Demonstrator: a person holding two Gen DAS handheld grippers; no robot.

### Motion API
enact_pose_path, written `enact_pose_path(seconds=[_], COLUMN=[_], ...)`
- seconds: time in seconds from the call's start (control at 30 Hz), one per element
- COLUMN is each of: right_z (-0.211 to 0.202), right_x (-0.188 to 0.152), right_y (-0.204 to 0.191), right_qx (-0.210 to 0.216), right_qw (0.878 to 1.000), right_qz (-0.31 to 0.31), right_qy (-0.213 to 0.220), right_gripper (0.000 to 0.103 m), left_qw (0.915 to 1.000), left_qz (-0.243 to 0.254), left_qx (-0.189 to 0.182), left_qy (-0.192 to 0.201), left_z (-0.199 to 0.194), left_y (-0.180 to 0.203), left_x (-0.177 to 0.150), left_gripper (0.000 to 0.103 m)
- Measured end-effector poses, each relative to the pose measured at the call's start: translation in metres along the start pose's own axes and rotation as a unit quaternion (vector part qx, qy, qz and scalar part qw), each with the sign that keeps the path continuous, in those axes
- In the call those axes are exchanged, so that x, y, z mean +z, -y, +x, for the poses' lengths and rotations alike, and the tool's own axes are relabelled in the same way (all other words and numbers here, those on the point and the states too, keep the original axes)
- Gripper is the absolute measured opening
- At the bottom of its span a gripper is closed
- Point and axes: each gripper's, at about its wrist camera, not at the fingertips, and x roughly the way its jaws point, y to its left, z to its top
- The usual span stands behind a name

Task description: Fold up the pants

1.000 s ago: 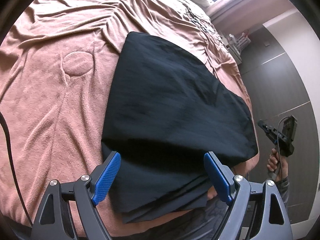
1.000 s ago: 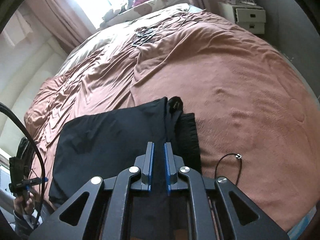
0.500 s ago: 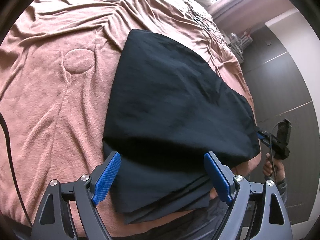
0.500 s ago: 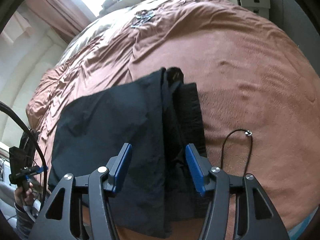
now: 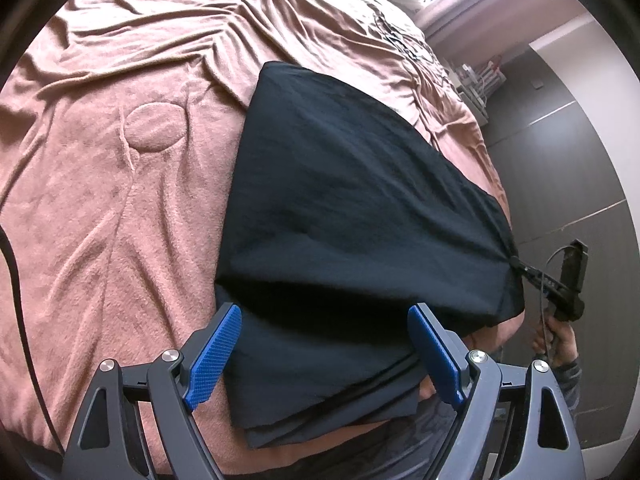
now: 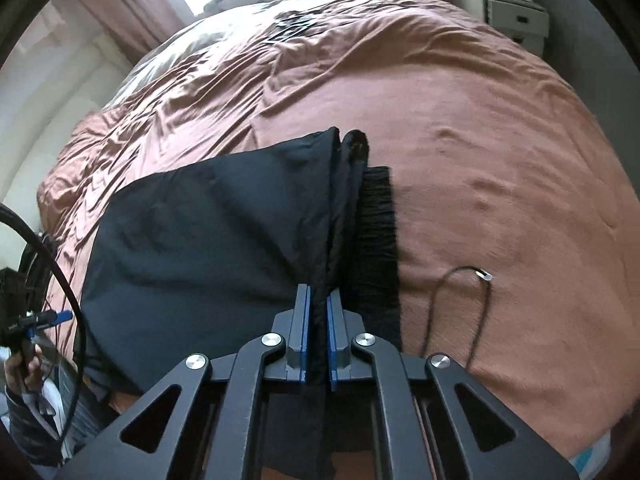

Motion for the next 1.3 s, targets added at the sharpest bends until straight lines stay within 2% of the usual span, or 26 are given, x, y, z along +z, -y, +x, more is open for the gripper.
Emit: enact_pose_path(seconds=[0.17, 0.37, 0.43, 0.5, 0.6, 0.7, 0.87, 1.07, 1.23, 1.3], right_z=[-0.01, -0.005, -0.001, 0.001, 0.002, 0.006, 0.016, 0.025, 0.028, 0.028], right_x=[-0.011, -0.013, -0.012, -0.013, -0.018, -0.021, -0.021, -0.021, -0.024, -0.025], right_y=[0.004, 0.005, 0.004, 0.004, 0.006, 0.01, 0.022, 0.036, 0.046, 0.048], right_qx=[-0.007, -0.045, -0.042, -0.041, -0.045, -0.029, -0.009, 0.022, 0.05, 0.055], right_qw=[1.0, 0.998, 0.998, 0.998, 0.998, 0.999, 0.998, 0.998, 0.997, 0.996], right_qz=[0.021, 0.036, 0.039, 0.04, 0.035, 0.038, 0.048, 0.05, 0.062, 0.068], right_qy=[-0.009, -0.011, -0.009, -0.01, -0.008, -0.015, -0.025, -0.028, -0.023, -0.022], right_gripper=[0.003, 0.003, 0.004, 0.008, 0.021, 0.027, 0.029, 0.029, 0.028, 0.028], left_qw=[1.0, 0.9998, 0.9995, 0.9993, 0.9989, 0.9987, 0.9987, 0.999, 0.9988, 0.9987], left_qz=[-0.003, -0.022, -0.03, -0.037, -0.045, -0.049, -0.05, -0.042, -0.042, -0.044], left_qx=[0.001, 0.001, -0.004, -0.004, -0.012, -0.013, -0.002, -0.008, -0.023, -0.021], left_qy=[-0.003, 0.002, 0.006, 0.006, 0.003, 0.002, -0.002, -0.008, -0.011, -0.014], left_z=[0.007, 0.011, 0.01, 0.01, 0.012, 0.016, 0.024, 0.038, 0.047, 0.051], left_y=[-0.004, -0.017, -0.022, -0.027, -0.032, -0.036, -0.04, -0.043, -0.043, -0.042], left_x=[0.006, 0.012, 0.013, 0.016, 0.018, 0.022, 0.027, 0.042, 0.053, 0.056], left_gripper=[0.087, 0.084, 0.079, 0.067, 0.063, 0.06, 0.057, 0.042, 0.037, 0.017])
